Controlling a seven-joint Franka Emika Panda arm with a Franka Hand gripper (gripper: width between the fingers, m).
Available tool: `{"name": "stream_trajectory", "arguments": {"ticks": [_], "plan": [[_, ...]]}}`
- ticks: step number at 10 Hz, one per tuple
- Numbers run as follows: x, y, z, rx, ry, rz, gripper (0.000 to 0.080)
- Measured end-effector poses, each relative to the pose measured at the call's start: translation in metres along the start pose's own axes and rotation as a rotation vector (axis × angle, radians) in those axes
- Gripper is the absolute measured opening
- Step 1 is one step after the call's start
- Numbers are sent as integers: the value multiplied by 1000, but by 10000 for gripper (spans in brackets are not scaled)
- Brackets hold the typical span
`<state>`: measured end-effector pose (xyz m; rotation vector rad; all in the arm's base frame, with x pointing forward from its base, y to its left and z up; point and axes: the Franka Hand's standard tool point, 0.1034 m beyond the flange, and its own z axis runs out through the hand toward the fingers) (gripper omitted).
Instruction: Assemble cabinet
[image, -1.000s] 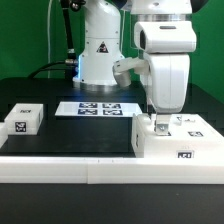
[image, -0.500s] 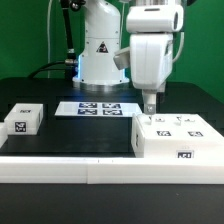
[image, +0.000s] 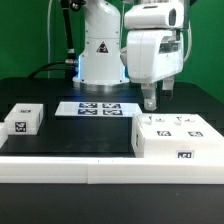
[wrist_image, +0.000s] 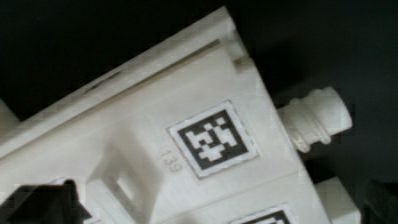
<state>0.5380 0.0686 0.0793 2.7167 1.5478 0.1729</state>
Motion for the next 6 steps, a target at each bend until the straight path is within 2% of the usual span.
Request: {"name": "stream_trajectory", "arguments": {"ticks": [2, 4, 6], "plan": [[2, -2, 0, 10, 8, 249, 797], [-1, -13, 0, 14, 34, 630, 797], [-1, -27, 6, 43, 36, 932, 797]]}}
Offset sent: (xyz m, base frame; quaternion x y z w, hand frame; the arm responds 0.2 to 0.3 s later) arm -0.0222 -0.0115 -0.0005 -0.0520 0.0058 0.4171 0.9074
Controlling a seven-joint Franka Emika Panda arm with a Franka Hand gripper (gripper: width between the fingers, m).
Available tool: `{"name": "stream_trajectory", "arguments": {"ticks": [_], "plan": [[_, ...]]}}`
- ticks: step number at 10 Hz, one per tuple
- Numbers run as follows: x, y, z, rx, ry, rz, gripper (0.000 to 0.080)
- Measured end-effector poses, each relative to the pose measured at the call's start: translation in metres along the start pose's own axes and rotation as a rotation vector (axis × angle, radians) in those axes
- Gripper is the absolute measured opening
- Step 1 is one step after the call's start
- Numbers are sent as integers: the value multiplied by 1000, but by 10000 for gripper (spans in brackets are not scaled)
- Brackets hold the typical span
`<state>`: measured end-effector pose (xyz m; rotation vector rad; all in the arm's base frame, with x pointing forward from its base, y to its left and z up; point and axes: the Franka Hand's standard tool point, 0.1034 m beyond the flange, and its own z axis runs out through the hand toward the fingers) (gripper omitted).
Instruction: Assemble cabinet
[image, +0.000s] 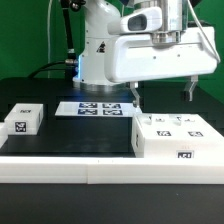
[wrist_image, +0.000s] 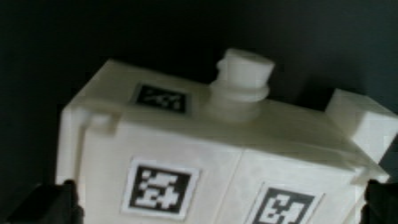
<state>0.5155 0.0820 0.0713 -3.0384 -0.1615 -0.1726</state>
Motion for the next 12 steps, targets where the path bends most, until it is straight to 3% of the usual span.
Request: {"name": "stream_trajectory", "arguments": {"ticks": [1, 5, 9, 12], "plan": [[-1, 0, 1, 18, -4, 103, 797], [-2, -9, 2, 46, -10, 418, 797], [-13, -27, 11, 17, 20, 246, 797], [-14, -20, 13, -1, 18, 219, 797]]}}
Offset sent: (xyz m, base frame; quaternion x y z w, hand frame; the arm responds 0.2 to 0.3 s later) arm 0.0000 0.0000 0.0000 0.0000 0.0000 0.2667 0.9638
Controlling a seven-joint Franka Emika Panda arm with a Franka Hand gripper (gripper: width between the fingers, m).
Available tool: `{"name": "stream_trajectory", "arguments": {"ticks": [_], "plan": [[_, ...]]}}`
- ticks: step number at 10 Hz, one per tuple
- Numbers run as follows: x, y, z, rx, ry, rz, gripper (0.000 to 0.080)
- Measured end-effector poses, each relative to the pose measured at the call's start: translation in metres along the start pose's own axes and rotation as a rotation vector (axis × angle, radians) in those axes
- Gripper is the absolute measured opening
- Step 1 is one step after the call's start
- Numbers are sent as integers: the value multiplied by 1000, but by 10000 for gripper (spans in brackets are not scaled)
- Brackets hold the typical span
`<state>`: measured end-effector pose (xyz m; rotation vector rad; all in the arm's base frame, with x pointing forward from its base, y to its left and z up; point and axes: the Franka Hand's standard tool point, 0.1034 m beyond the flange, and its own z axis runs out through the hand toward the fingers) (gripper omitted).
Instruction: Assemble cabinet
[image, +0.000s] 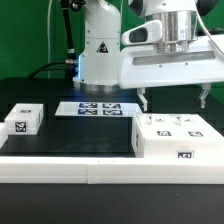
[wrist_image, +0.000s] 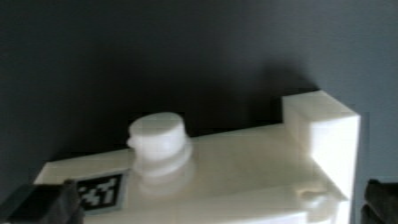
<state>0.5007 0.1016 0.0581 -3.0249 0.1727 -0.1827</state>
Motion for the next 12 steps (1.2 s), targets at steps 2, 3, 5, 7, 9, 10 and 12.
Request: {"name": "stream_trajectory", "arguments": {"ticks": [2, 3, 5, 7, 9, 10, 12], "plan": [[0, 0, 0, 0, 0, -1, 797], [-1, -1, 0, -1, 0, -6, 797], [-8, -8, 9, -32, 6, -99, 797], [-6, 4, 17, -48, 20, -123, 797], [-4, 12, 22, -49, 30, -120, 797], [-4, 11, 22, -49, 30, -124, 797], [-5, 11, 22, -49, 29, -125, 797]]}}
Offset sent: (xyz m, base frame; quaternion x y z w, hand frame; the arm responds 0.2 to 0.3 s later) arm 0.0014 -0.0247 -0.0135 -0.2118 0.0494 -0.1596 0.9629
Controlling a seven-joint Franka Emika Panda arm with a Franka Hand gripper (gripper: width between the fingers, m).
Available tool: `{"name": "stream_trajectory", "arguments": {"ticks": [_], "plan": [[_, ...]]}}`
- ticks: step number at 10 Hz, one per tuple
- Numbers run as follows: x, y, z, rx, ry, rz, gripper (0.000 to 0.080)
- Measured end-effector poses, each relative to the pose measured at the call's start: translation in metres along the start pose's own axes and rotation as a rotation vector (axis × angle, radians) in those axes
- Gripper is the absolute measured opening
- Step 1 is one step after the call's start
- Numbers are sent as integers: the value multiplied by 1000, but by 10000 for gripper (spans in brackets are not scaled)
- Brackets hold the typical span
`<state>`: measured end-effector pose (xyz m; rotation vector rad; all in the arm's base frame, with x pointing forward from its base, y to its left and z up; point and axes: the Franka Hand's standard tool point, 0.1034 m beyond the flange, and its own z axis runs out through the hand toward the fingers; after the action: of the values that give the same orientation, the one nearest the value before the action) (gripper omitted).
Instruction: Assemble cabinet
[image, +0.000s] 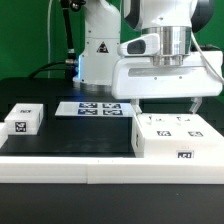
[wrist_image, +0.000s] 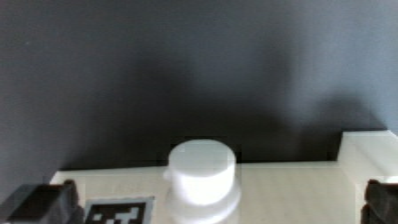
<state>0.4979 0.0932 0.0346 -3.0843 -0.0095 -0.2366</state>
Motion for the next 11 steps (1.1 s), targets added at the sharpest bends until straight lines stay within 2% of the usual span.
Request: {"name": "stream_trajectory", "arguments": {"ticks": [2, 4, 5, 8, 11], "plan": [[-1, 1, 1, -1, -1, -3, 797], [-7, 11, 19, -10, 16, 0, 797], [-9, 10, 24, -10, 25, 11, 797], [-6, 4, 28, -6, 41, 31, 797], [-2, 11, 28, -9, 55, 6, 797]]}}
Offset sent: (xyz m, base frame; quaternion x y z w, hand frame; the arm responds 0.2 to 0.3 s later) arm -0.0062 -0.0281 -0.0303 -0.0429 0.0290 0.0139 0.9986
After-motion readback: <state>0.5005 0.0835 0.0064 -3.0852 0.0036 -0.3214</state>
